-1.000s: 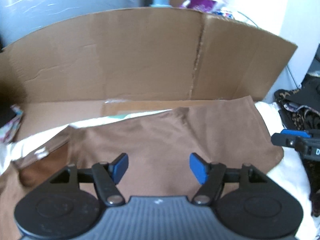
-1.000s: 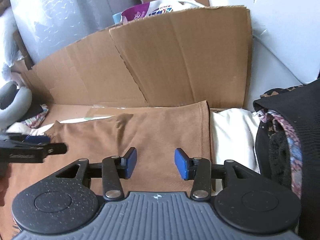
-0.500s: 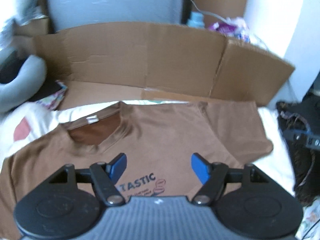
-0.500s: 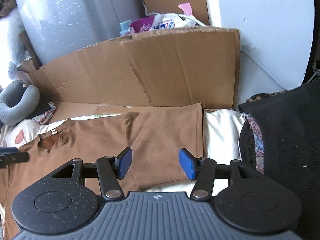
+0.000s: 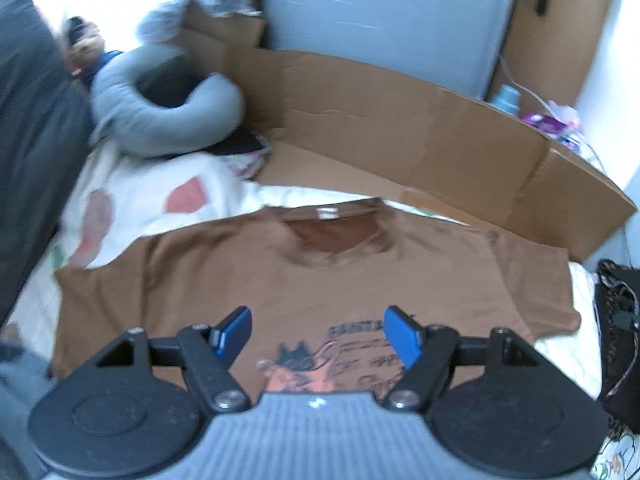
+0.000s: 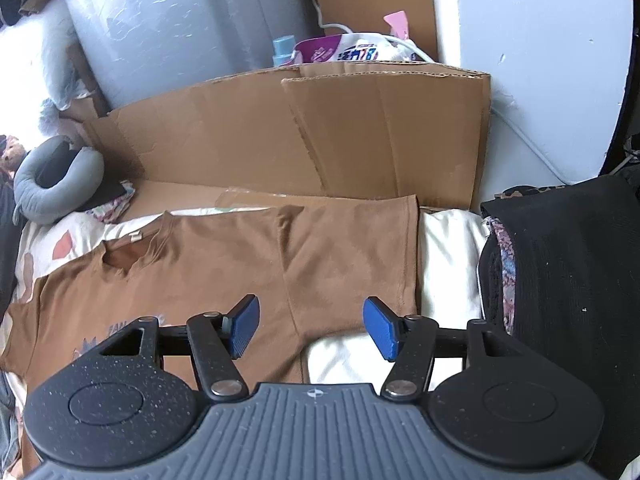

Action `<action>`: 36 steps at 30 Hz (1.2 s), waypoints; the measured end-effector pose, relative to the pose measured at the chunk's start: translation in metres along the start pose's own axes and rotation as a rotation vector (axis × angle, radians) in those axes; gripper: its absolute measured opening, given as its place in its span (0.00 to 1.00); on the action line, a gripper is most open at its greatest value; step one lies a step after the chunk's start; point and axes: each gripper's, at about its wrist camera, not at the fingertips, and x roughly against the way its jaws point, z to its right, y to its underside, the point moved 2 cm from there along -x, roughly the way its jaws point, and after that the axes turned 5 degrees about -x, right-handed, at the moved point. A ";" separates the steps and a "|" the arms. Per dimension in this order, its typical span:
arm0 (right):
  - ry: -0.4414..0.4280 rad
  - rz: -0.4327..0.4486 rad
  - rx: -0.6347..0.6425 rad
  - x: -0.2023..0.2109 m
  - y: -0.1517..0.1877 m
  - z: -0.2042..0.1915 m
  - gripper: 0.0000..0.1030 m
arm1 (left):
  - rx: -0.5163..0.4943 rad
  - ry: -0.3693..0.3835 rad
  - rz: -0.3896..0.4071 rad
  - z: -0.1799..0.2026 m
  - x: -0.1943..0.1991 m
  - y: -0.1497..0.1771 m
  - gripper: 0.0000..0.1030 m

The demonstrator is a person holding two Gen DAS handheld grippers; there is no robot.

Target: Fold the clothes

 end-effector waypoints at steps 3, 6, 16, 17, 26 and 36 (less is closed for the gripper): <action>-0.009 -0.001 0.022 0.000 0.004 -0.006 0.67 | 0.038 -0.039 0.002 -0.022 0.009 0.013 0.73; -0.026 -0.004 0.031 -0.004 0.009 -0.012 0.67 | 0.078 -0.076 -0.002 -0.043 0.015 0.030 0.73; -0.081 -0.026 0.129 -0.023 0.038 -0.038 0.67 | 0.179 -0.164 0.004 -0.098 0.013 0.092 0.73; -0.083 -0.030 0.142 -0.025 0.042 -0.039 0.67 | 0.189 -0.169 0.008 -0.103 0.011 0.097 0.73; -0.095 -0.056 0.227 -0.038 0.065 -0.051 0.67 | 0.251 -0.217 0.048 -0.146 -0.013 0.131 0.71; -0.148 -0.095 0.322 -0.049 0.082 -0.078 0.67 | 0.277 -0.319 0.111 -0.196 -0.043 0.136 0.64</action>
